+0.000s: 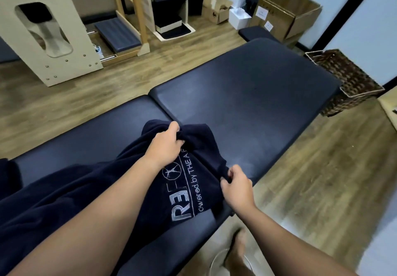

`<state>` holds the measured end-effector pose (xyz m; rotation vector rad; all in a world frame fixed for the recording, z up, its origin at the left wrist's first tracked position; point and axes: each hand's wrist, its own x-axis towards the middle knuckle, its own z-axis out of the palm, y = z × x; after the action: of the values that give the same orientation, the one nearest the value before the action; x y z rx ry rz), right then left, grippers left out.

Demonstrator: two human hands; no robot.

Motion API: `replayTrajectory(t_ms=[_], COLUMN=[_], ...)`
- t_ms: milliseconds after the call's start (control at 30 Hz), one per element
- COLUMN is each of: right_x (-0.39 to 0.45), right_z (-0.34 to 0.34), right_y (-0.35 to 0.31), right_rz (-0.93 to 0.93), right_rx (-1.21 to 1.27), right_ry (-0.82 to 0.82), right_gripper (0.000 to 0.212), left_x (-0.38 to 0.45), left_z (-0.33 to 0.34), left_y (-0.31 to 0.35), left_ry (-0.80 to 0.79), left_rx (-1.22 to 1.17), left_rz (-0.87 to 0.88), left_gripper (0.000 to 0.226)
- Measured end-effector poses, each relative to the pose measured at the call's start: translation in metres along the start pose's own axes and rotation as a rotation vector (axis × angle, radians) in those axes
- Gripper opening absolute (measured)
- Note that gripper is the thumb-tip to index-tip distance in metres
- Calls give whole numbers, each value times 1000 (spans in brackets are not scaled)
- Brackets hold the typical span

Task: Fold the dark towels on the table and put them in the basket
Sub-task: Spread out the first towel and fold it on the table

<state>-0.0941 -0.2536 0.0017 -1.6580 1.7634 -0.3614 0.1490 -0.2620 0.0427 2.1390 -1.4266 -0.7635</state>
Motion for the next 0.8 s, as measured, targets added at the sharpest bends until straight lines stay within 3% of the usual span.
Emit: replayTrajectory(t_ms=[133, 300, 500, 800], right_x=[40, 102, 189, 303], right_z=[-27, -80, -156, -227], right_y=[20, 40, 72, 75], right_rz=[-70, -95, -110, -44], right_rx=[-86, -169, -196, -269], right_ry=[-45, -61, -37, 18], right_gripper=[5, 38, 34, 45], left_x=[23, 56, 97, 196], left_z=[32, 66, 92, 118], left_y=[34, 88, 148, 213], left_ry=[19, 44, 40, 37], left_rx=[44, 87, 134, 112], left_rz=[-15, -73, -99, -110], left_gripper=[24, 25, 29, 30])
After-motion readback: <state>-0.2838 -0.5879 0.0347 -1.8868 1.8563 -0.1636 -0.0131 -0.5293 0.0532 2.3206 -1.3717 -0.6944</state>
